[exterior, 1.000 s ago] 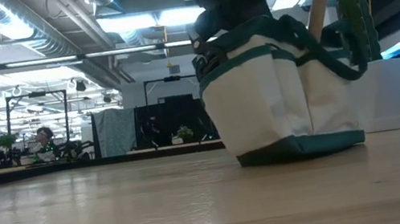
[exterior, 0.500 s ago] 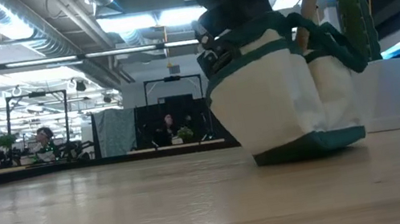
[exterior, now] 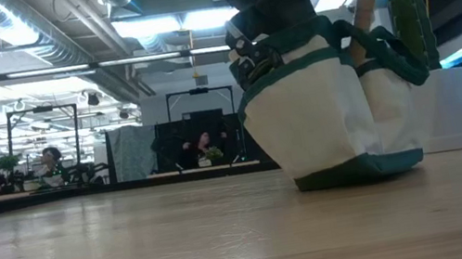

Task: Pick & Place Garden tools in Gardening bag
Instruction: Put the brown trowel into the green gardening bag

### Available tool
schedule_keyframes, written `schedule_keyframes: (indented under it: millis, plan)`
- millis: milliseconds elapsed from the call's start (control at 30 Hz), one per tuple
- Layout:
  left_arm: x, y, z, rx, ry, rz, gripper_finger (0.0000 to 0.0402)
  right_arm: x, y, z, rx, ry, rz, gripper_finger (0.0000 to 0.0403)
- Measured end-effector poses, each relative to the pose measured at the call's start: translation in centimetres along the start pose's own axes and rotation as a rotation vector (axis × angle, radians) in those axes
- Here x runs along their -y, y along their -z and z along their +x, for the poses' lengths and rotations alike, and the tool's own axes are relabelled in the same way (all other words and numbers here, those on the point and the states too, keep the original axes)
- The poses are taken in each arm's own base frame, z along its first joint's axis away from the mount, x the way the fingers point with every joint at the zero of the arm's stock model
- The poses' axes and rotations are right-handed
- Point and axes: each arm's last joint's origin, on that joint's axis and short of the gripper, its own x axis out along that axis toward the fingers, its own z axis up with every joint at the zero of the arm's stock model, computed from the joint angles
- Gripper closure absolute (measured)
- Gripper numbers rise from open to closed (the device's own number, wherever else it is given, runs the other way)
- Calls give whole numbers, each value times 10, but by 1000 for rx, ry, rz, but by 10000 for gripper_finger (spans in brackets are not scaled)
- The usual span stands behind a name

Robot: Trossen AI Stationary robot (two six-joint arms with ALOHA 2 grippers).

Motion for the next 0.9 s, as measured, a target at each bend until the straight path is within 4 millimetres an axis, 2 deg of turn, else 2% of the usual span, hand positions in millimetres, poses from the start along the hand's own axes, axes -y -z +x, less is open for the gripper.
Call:
schedule_keyframes:
  millis: [267,467,900]
  plan:
    - [0,0,0,1,-2,2,399,0,0,1,-6,-22,104,401]
    - [1,0,0,2,-3,4,401,3,4,6,-76,-2,191,401]
    - [4,2,-1,16,-37,17,398,10,-14,6,-216,98,357,402]
